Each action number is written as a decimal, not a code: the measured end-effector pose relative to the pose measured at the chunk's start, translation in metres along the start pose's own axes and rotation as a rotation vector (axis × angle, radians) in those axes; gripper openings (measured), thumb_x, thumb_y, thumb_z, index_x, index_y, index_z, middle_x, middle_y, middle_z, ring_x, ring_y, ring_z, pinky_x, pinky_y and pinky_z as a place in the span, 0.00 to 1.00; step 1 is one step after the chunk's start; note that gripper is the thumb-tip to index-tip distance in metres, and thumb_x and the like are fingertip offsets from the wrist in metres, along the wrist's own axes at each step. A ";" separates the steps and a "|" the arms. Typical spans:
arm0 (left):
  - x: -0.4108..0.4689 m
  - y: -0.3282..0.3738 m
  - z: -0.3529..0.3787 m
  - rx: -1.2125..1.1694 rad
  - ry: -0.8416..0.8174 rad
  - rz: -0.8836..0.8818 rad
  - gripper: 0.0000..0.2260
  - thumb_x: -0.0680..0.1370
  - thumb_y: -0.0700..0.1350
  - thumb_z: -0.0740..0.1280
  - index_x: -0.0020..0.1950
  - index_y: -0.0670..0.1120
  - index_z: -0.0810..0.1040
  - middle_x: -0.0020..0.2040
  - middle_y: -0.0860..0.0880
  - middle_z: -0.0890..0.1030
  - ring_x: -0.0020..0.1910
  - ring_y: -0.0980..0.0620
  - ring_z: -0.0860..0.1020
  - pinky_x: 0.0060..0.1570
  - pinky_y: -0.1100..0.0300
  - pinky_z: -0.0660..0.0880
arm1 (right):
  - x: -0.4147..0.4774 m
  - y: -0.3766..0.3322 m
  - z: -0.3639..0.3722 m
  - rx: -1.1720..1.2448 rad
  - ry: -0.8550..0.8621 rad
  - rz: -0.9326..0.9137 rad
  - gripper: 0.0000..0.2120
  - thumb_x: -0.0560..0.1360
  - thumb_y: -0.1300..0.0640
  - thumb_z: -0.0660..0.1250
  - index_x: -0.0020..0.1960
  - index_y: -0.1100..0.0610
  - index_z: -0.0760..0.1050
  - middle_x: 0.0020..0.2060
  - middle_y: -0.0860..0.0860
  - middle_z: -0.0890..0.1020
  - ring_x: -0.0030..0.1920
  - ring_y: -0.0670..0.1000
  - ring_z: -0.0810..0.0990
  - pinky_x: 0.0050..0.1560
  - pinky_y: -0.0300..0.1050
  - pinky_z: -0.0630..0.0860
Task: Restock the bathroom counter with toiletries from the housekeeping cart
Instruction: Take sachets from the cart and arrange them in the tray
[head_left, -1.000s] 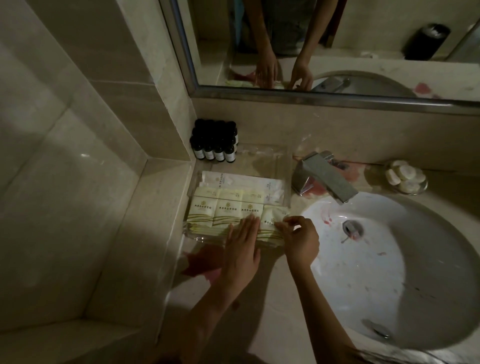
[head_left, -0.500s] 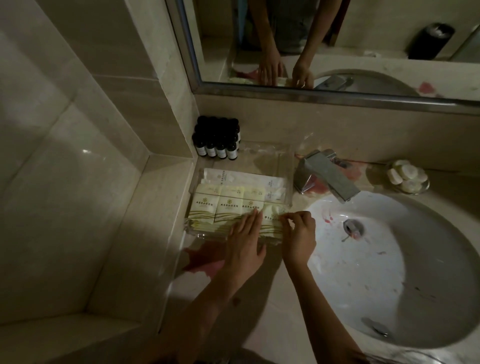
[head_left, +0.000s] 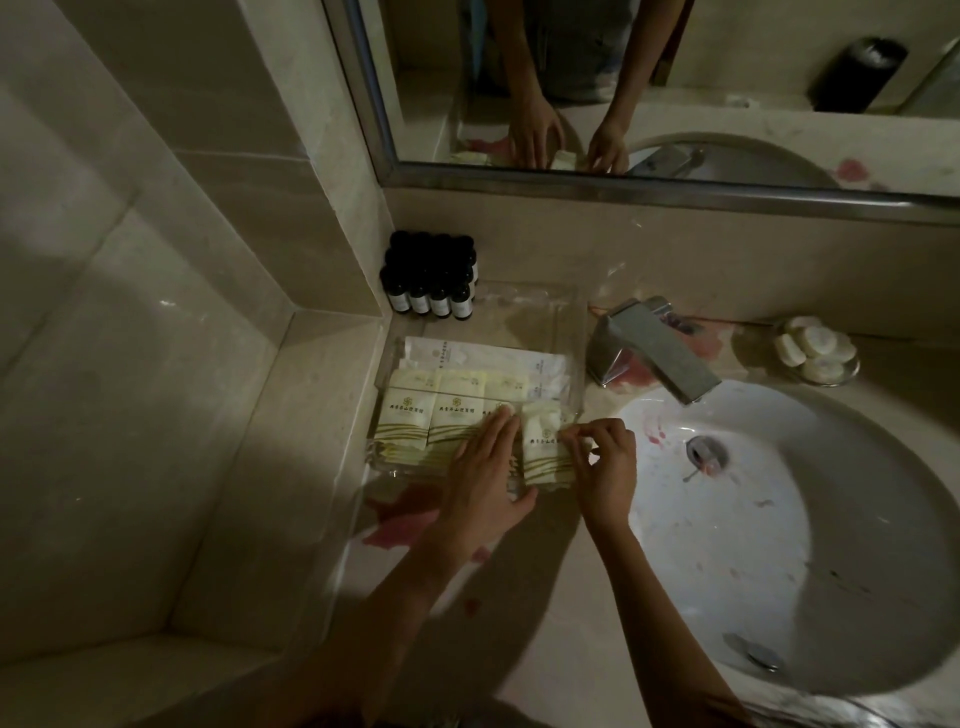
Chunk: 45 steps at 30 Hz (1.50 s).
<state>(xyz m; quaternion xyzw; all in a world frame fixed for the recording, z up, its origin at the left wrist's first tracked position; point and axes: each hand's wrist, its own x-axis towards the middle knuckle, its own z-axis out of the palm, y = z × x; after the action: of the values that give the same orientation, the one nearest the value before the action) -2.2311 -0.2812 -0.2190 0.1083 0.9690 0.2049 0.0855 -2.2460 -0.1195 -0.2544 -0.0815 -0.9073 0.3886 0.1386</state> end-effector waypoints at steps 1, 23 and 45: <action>0.001 0.000 -0.001 -0.005 0.003 0.002 0.41 0.75 0.59 0.66 0.79 0.47 0.48 0.80 0.50 0.48 0.78 0.53 0.46 0.76 0.52 0.47 | 0.001 -0.003 0.000 -0.021 0.000 0.017 0.04 0.73 0.62 0.72 0.46 0.62 0.81 0.45 0.56 0.78 0.47 0.55 0.75 0.40 0.41 0.67; 0.006 0.002 -0.010 0.059 -0.102 -0.003 0.42 0.74 0.59 0.66 0.79 0.54 0.44 0.79 0.49 0.49 0.78 0.48 0.47 0.76 0.48 0.44 | 0.006 -0.028 0.016 -0.146 0.082 0.200 0.06 0.75 0.59 0.69 0.48 0.59 0.82 0.52 0.56 0.77 0.54 0.56 0.73 0.40 0.47 0.76; 0.005 0.007 -0.011 0.126 -0.121 -0.025 0.39 0.75 0.58 0.66 0.79 0.56 0.46 0.79 0.48 0.45 0.77 0.46 0.43 0.75 0.49 0.40 | -0.015 -0.012 0.014 -0.320 -0.009 -0.127 0.20 0.78 0.46 0.59 0.66 0.53 0.76 0.70 0.62 0.68 0.69 0.65 0.66 0.64 0.62 0.69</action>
<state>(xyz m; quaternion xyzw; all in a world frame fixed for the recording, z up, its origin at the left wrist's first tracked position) -2.2367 -0.2782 -0.2067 0.1137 0.9743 0.1356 0.1394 -2.2361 -0.1412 -0.2575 -0.0435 -0.9615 0.2300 0.1440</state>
